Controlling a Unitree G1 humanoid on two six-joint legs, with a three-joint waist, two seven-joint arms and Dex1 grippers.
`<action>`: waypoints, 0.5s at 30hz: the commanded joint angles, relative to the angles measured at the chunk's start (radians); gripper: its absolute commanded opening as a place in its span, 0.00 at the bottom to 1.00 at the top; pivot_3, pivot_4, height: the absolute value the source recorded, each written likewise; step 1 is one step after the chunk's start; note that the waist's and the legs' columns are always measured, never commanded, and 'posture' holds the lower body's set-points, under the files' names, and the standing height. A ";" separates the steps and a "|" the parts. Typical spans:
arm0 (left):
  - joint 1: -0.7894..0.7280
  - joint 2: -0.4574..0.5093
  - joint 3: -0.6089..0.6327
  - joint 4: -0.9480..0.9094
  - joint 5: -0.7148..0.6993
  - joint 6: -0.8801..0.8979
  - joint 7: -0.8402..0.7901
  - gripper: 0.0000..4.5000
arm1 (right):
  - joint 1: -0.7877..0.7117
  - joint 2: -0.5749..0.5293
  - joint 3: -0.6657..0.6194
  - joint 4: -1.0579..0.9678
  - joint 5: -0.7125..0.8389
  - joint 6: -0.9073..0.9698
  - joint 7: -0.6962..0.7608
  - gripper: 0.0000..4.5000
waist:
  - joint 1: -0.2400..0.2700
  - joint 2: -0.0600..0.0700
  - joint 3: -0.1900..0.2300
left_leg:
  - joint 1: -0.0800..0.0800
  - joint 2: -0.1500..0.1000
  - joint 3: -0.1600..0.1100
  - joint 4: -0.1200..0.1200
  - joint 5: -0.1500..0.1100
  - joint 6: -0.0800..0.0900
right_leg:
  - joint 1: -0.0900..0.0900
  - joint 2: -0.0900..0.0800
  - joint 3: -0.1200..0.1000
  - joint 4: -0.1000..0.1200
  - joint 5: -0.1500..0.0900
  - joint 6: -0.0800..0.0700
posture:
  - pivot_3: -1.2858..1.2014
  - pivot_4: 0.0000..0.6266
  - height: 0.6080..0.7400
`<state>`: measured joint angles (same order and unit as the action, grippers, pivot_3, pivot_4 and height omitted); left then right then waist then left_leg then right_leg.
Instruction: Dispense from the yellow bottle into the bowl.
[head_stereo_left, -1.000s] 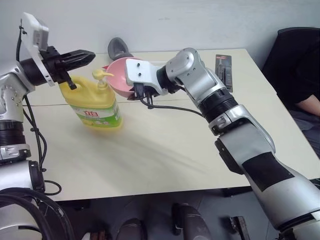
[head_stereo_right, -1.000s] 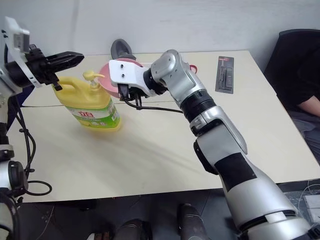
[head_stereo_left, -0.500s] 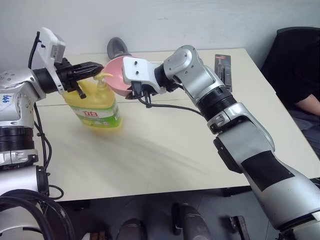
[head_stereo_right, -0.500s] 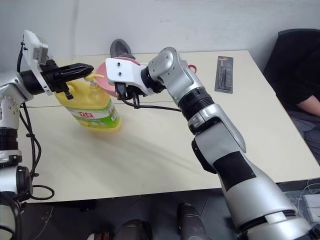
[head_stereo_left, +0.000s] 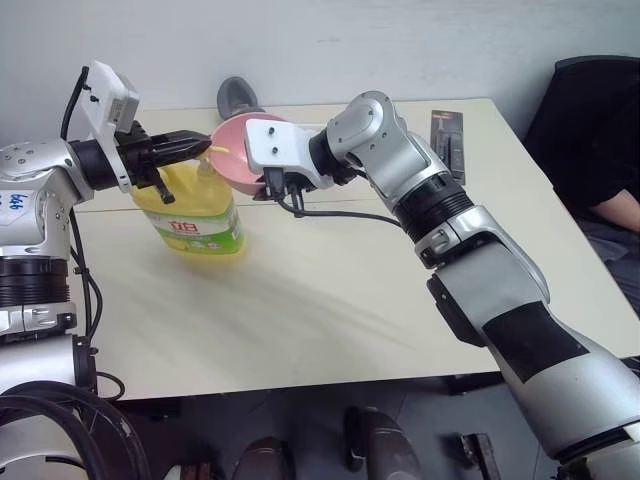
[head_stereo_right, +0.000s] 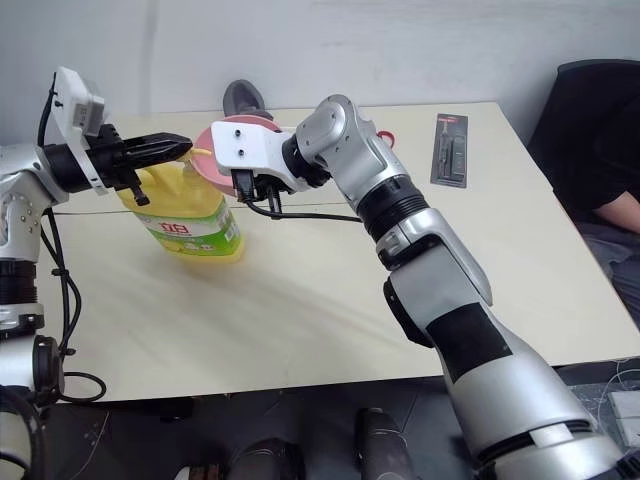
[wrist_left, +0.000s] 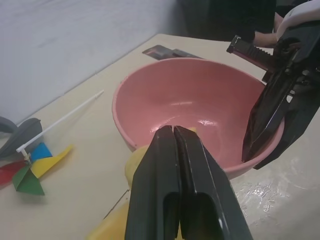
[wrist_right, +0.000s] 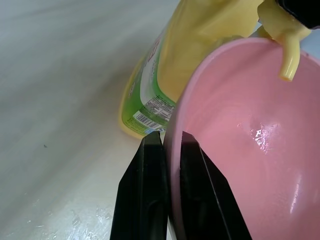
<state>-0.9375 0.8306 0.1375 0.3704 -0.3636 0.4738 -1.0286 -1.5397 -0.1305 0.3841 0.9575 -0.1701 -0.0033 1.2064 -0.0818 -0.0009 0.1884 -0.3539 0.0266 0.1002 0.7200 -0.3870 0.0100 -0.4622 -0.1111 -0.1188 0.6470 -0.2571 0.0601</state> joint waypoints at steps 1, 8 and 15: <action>0.031 0.000 -0.031 0.021 0.020 0.055 -0.001 0.01 | -0.013 -0.002 -0.022 -0.009 0.004 -0.022 -0.006 0.00 | 0.000 0.000 0.000 | 0.000 0.000 0.000 0.000 0.000 0.000 | 0.000 0.000 0.000 0.000 0.000 0.000 | 0.52 0.24 1.00; 0.028 -0.011 -0.016 0.044 0.015 0.149 0.047 0.01 | -0.016 -0.003 -0.020 0.004 -0.005 -0.038 -0.006 0.00 | 0.000 0.000 0.000 | 0.002 0.000 0.000 0.000 0.001 0.000 | 0.001 -0.001 0.000 0.002 0.001 -0.001 | 0.52 0.24 1.00; 0.022 -0.026 -0.020 0.093 0.027 0.219 0.096 0.01 | -0.009 -0.001 -0.020 0.003 -0.009 -0.045 -0.003 0.00 | 0.001 0.000 0.000 | 0.003 -0.001 0.000 0.000 0.004 -0.002 | 0.001 -0.002 0.001 0.004 0.002 -0.003 | 0.52 0.24 1.00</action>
<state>-0.9554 0.8170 0.1675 0.4030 -0.3798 0.6450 -0.9531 -1.5395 -0.1305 0.3841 0.9817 -0.1856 -0.0289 1.2060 -0.0804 -0.0013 0.1881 -0.3504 0.0261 0.1003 0.7197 -0.3823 0.0079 -0.4608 -0.1134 -0.1178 0.6516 -0.2551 0.0567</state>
